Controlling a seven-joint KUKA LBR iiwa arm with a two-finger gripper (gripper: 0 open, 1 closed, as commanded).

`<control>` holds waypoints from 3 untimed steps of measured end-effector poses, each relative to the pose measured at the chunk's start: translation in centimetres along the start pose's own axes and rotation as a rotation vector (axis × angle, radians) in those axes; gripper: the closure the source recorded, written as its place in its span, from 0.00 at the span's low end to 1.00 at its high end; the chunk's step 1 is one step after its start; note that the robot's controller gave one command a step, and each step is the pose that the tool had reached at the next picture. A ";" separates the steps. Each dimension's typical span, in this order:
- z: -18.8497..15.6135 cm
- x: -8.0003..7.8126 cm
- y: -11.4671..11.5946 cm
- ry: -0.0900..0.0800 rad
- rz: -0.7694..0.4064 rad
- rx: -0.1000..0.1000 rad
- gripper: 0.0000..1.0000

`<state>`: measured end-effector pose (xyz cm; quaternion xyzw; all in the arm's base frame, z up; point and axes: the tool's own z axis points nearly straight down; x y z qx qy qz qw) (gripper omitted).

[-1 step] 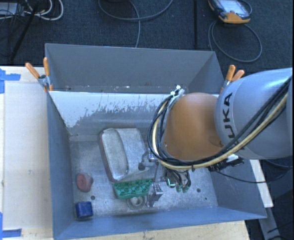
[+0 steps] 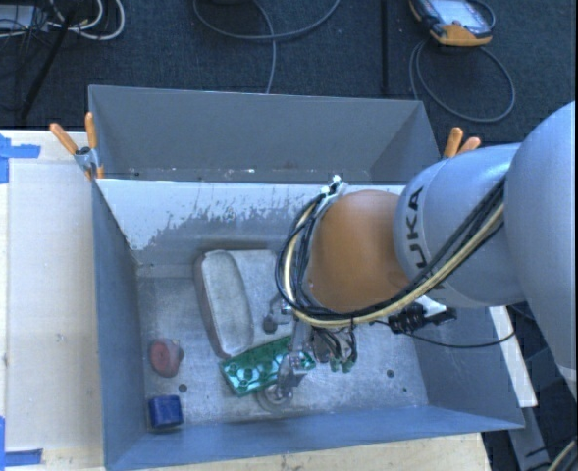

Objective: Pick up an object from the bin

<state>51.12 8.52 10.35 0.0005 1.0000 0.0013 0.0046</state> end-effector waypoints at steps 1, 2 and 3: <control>0.7 -0.6 0.1 -0.012 -0.073 0.007 0.00; 1.0 -0.2 0.4 0.002 -0.076 0.003 1.00; -13.8 0.3 -1.4 0.003 -0.342 0.002 1.00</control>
Offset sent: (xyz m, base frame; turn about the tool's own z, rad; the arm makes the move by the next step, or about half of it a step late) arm 0.0012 0.0151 -0.0335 -0.1161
